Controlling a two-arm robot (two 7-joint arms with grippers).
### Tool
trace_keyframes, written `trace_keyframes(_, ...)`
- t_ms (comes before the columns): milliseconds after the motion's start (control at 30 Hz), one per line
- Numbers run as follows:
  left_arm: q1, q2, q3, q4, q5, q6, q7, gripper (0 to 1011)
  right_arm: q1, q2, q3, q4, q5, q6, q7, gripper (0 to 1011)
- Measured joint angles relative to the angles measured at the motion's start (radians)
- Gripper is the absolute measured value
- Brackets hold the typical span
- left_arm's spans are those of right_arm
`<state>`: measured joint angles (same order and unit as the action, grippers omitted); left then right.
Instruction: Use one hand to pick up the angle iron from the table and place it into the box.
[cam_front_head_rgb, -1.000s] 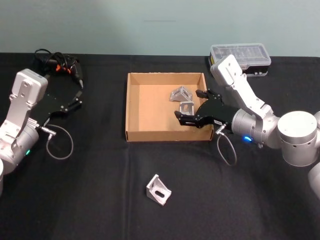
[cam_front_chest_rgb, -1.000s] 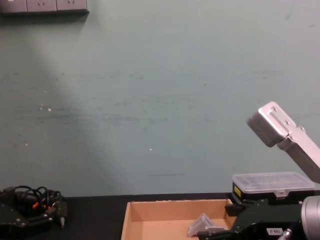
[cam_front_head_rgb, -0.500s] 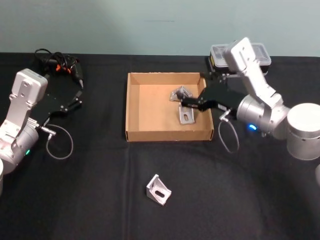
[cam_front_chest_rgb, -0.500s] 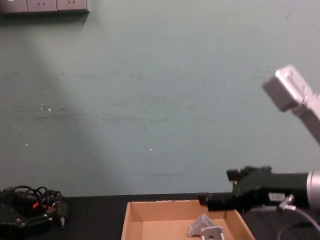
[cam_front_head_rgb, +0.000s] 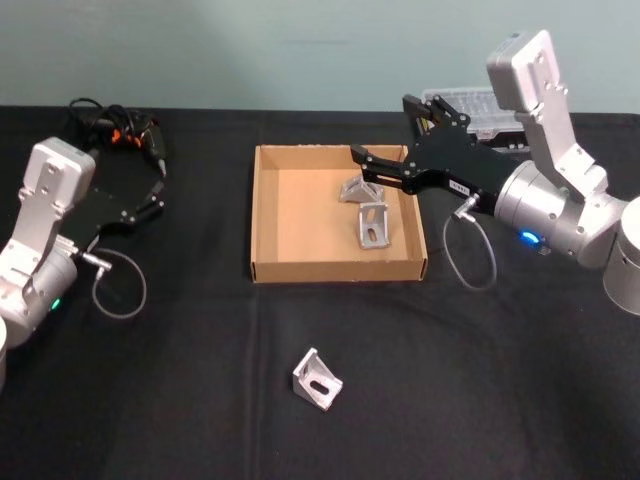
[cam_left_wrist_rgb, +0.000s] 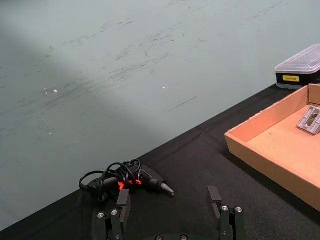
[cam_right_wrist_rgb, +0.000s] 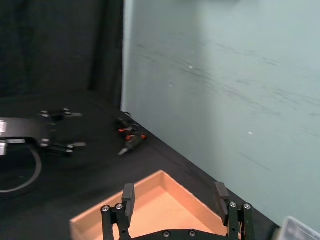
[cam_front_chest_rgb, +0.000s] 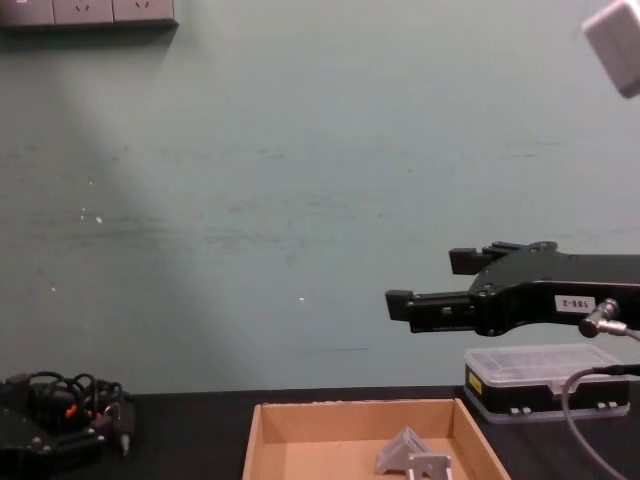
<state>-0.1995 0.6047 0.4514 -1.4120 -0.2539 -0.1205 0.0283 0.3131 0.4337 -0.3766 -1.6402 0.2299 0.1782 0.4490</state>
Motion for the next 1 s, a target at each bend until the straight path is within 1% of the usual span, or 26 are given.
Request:
trace_keyframes(100, 0.000, 0.000, 0.000, 0.000, 0.000, 0.000, 0.000, 1000, -0.019, 0.015, -0.006, -0.040, 0.019, 0.010, 0.013, 1000)
trace_keyframes(300, 0.000, 0.000, 0.000, 0.000, 0.000, 0.000, 0.000, 1000, -0.053, 0.041, -0.023, -0.096, 0.055, 0.030, 0.038, 1000)
trace_keyframes(367, 0.000, 0.000, 0.000, 0.000, 0.000, 0.000, 0.000, 1000, -0.070, 0.057, -0.033, -0.119, 0.076, 0.045, 0.051, 1000)
trace_keyframes(400, 0.000, 0.000, 0.000, 0.000, 0.000, 0.000, 0.000, 1000, -0.070, 0.057, -0.033, -0.119, 0.076, 0.045, 0.051, 1000)
trace_keyframes(600, 0.000, 0.000, 0.000, 0.000, 0.000, 0.000, 0.000, 1000, -0.101, 0.094, -0.059, -0.153, 0.123, 0.085, 0.085, 1000)
trace_keyframes(633, 0.000, 0.000, 0.000, 0.000, 0.000, 0.000, 0.000, 1000, -0.101, 0.094, -0.059, -0.153, 0.123, 0.085, 0.085, 1000)
trace_keyframes(833, 0.000, 0.000, 0.000, 0.000, 0.000, 0.000, 0.000, 1000, -0.098, 0.135, -0.100, -0.166, 0.154, 0.124, 0.139, 1000)
trace_keyframes(1000, 0.000, 0.000, 0.000, 0.000, 0.000, 0.000, 0.000, 1000, -0.093, 0.159, -0.127, -0.174, 0.170, 0.145, 0.165, 1000)
